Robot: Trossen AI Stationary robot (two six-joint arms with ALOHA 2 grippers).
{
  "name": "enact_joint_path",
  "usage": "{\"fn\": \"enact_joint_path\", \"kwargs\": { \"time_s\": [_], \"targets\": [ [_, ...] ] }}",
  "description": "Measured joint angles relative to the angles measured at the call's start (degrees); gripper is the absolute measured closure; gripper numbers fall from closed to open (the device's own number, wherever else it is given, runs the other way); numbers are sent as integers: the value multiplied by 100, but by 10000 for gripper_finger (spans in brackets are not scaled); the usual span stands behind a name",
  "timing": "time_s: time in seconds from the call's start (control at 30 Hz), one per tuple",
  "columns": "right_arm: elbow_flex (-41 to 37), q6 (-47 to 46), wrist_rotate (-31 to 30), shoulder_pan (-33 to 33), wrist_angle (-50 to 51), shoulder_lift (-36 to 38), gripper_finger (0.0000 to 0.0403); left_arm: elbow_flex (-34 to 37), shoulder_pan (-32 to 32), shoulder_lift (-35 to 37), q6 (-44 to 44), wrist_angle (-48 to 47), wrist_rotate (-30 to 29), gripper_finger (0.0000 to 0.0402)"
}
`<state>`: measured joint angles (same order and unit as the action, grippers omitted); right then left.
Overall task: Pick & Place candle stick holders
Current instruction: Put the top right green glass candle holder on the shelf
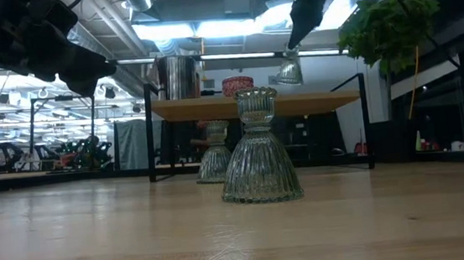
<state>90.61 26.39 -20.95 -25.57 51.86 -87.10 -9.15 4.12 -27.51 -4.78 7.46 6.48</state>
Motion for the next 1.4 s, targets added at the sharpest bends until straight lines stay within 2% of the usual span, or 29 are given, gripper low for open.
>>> {"fn": "enact_joint_path", "kwargs": {
  "time_s": [0.27, 0.6, 0.83, 1.4],
  "targets": [
    [-7, -26, 307, -306, 32, -206, 370, 0, 1, 0, -1, 0, -1, 274],
    [-4, 139, 299, -449, 5, -693, 370, 0, 0, 0, -1, 0, -1, 274],
    [4, 157, 548, -449, -6, -703, 370, 0, 0, 0, -1, 0, -2, 274],
    [4, 153, 646, -395, -42, -696, 365, 1, 1, 0, -1, 0, -2, 274]
  ]
}}
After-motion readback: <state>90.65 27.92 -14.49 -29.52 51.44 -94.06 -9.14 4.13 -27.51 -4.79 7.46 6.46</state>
